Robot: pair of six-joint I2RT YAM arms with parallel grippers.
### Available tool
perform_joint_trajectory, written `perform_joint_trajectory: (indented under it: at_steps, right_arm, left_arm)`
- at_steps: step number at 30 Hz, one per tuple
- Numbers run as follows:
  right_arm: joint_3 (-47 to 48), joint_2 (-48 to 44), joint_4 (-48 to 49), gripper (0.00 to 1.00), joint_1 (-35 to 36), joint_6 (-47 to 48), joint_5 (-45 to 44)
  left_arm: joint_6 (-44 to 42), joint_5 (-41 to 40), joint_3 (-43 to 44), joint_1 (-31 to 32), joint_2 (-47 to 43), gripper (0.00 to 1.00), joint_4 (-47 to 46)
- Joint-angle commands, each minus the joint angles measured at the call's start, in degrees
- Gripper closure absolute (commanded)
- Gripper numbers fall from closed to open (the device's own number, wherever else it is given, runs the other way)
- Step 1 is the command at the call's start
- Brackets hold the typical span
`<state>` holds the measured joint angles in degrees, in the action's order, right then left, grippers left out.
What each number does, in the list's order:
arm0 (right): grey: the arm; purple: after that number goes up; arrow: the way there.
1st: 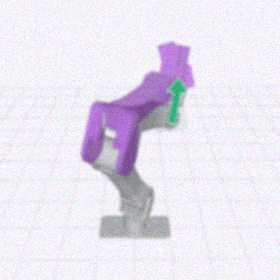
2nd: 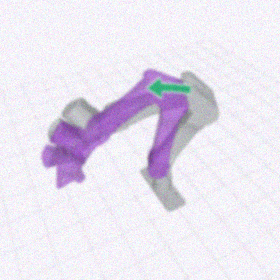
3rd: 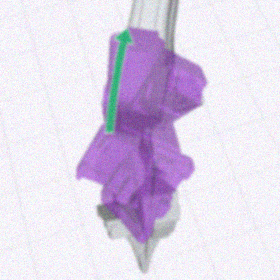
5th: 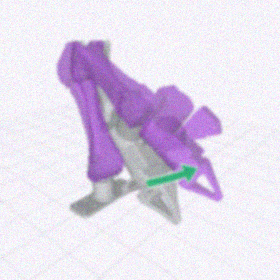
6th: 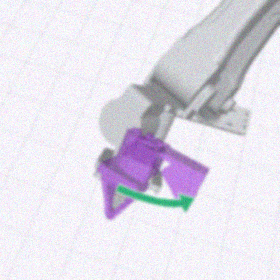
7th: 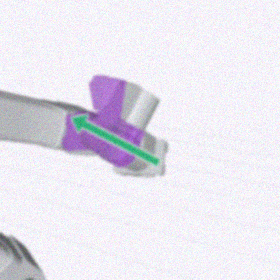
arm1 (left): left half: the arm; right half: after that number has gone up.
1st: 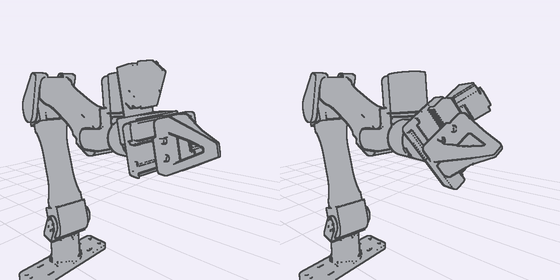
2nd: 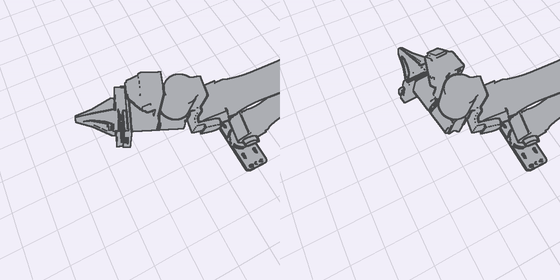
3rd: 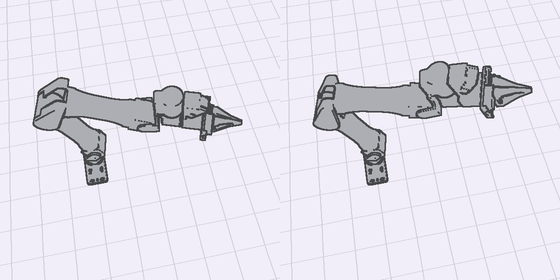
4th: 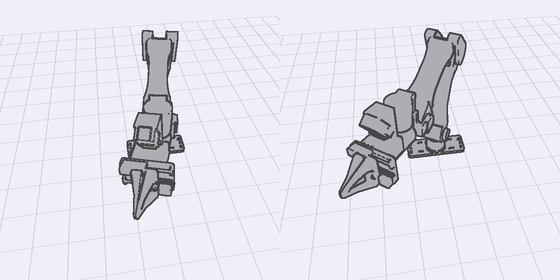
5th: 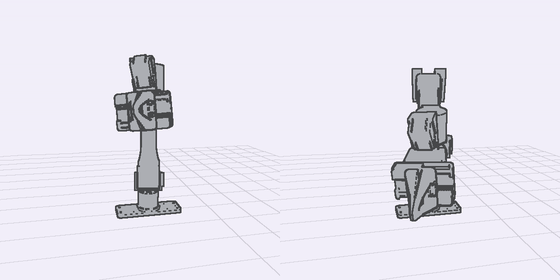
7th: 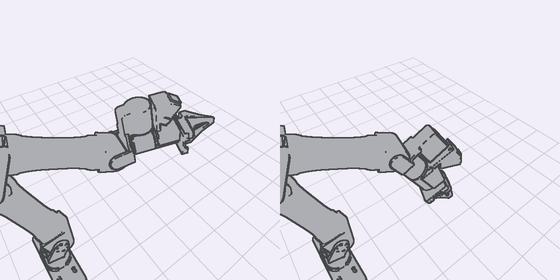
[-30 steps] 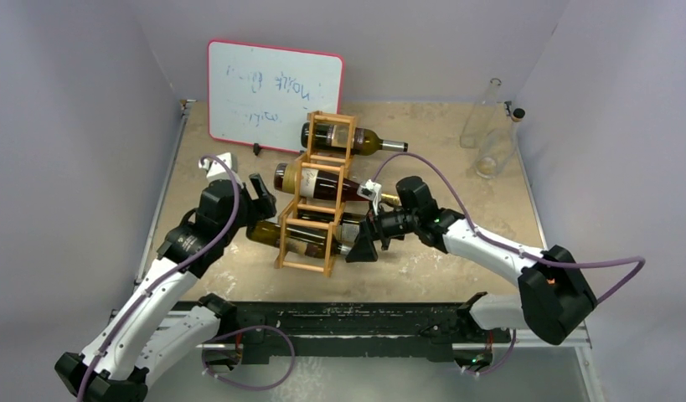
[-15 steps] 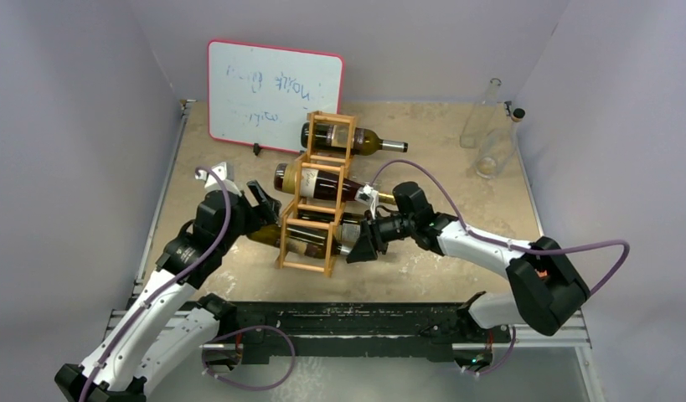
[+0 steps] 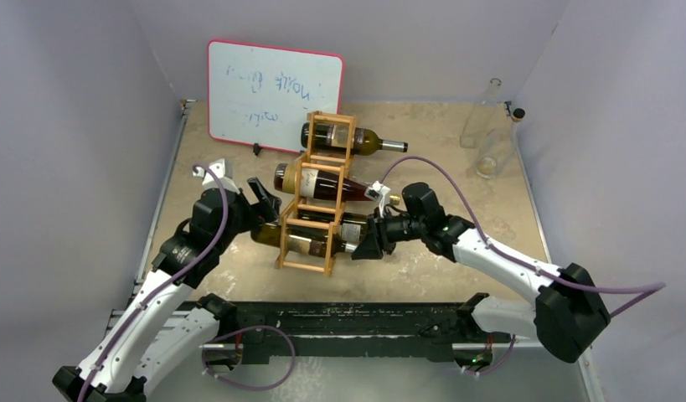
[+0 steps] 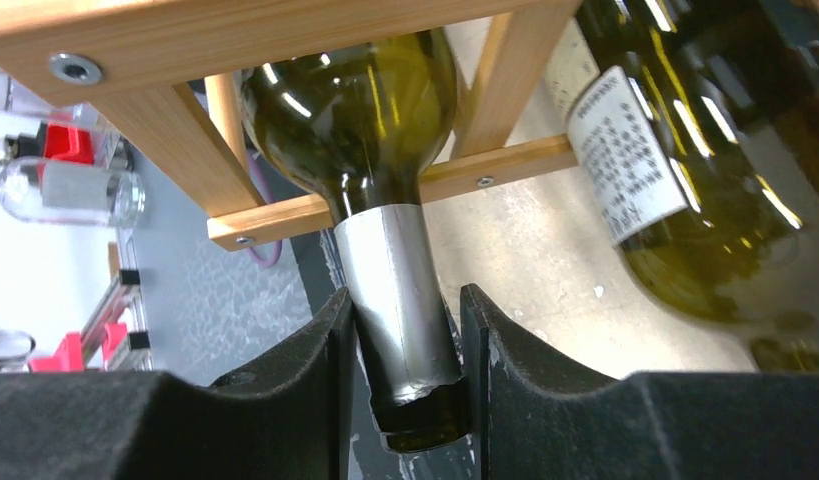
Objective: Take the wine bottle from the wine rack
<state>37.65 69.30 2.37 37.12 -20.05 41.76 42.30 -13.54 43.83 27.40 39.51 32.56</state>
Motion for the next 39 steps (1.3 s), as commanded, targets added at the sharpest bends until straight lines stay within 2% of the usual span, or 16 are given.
perform_joint_trajectory:
  at_steps: [1, 5, 7, 9, 12, 17, 19, 28, 34, 39]
  right_arm:
    - [1.64, -2.02, -13.01, 0.89, -4.36, -5.28, -20.81]
    - [2.47, -1.01, -16.08, 0.88, -6.93, -8.06, -25.23]
    - [2.68, -0.45, -16.40, 0.83, -7.00, -7.87, -26.15]
    - [2.66, -0.24, -16.26, 0.64, -6.99, -7.96, -26.86]
    - [3.10, 0.13, -17.37, 0.44, -7.00, -8.65, -28.83]
    - [5.54, -1.24, -20.56, 0.17, -7.06, -9.99, -31.57]
    - [6.86, -2.62, -21.76, 0.11, -6.98, -9.89, -32.14]
    - [11.59, -4.77, -29.13, 0.03, -6.98, -17.06, -33.32]
    - [14.27, -7.40, -28.99, 0.03, -7.03, -23.39, -27.67]
    - [15.00, -12.84, -30.16, 0.03, -7.05, -28.58, -31.91]
  left_arm:
    - [-4.67, -1.94, 6.10, 0.16, 0.71, 0.06, 0.66]
    - [-6.30, 0.58, 7.95, 0.11, 2.77, 0.05, 0.77]
    - [-6.39, 1.57, 7.90, 0.11, 3.52, 0.05, 0.54]
    - [-6.00, 2.61, 6.64, 0.11, 3.88, 0.05, -0.58]
    - [-4.04, 4.31, 4.15, 0.16, 3.65, 0.05, -2.65]
    - [1.10, 6.72, -2.39, 0.11, 0.50, 0.06, -8.14]
    - [2.27, 7.56, -3.91, 0.11, -0.50, 0.06, -9.69]
    - [2.61, 10.20, -5.22, 0.11, -0.69, 0.08, -11.51]
    - [2.76, 12.64, -7.07, 0.11, -1.38, 0.07, -14.45]
    - [2.95, 15.60, -8.42, 0.12, -0.84, 0.07, -16.68]
